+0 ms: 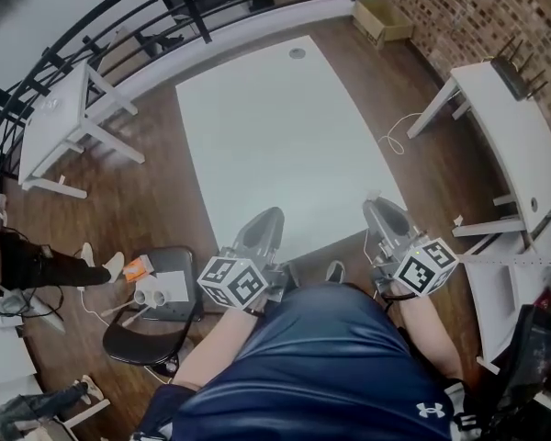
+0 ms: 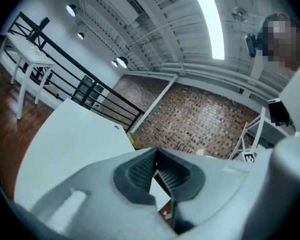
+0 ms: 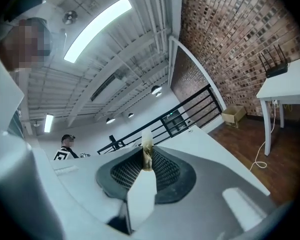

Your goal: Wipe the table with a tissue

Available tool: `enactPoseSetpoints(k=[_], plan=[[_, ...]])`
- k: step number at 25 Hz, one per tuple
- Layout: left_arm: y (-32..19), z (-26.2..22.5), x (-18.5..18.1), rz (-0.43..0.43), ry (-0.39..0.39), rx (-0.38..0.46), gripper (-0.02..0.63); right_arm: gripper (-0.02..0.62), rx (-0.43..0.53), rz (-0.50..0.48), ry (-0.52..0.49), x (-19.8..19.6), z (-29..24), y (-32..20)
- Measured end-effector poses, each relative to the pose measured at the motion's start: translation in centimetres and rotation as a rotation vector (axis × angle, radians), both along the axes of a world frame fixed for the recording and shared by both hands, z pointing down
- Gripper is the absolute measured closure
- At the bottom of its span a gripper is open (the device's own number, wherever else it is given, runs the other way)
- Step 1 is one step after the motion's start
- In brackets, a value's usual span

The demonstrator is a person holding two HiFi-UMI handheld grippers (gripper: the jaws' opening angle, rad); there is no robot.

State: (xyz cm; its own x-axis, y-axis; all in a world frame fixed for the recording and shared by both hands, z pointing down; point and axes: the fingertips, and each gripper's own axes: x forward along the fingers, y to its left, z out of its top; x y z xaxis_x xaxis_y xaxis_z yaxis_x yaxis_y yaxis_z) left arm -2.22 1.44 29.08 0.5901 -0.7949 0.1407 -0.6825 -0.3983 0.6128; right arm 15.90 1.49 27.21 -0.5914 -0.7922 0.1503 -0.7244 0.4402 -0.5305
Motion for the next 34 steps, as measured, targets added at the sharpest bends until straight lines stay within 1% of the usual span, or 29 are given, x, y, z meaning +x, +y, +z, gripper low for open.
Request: enactPoseSetpoints(k=[11,15,18,24,34], plan=[[0.1,-0.2,-1.2,-0.015,-0.016,-0.002,0.6,0.535,0.118,-0.005,0.037,-1.0,-2.4,-0.2],[0.0,0.0,-1.5,-0.012,-0.018,-0.013,0.6,0.535,0.135,-0.009,0.043,-1.3,-3.0,-0.2],[-0.4,0.0,-1.4,-0.008,-0.017,-0.003,0.6,0.535,0.157,-0.004,0.045,-1.3,-3.4,-0.5],[-0.2,0.8,-1.4,-0.008,-0.011,-0.018,0.6,0.535,0.164,-0.003,0.048,-1.3,-3.6,-0.3],[-0.2,0.5,-1.5,-0.007,-0.002,-0.024,0.6,0.535,0.163,-0.013,0.057,-1.8,-4.2,-0.3]])
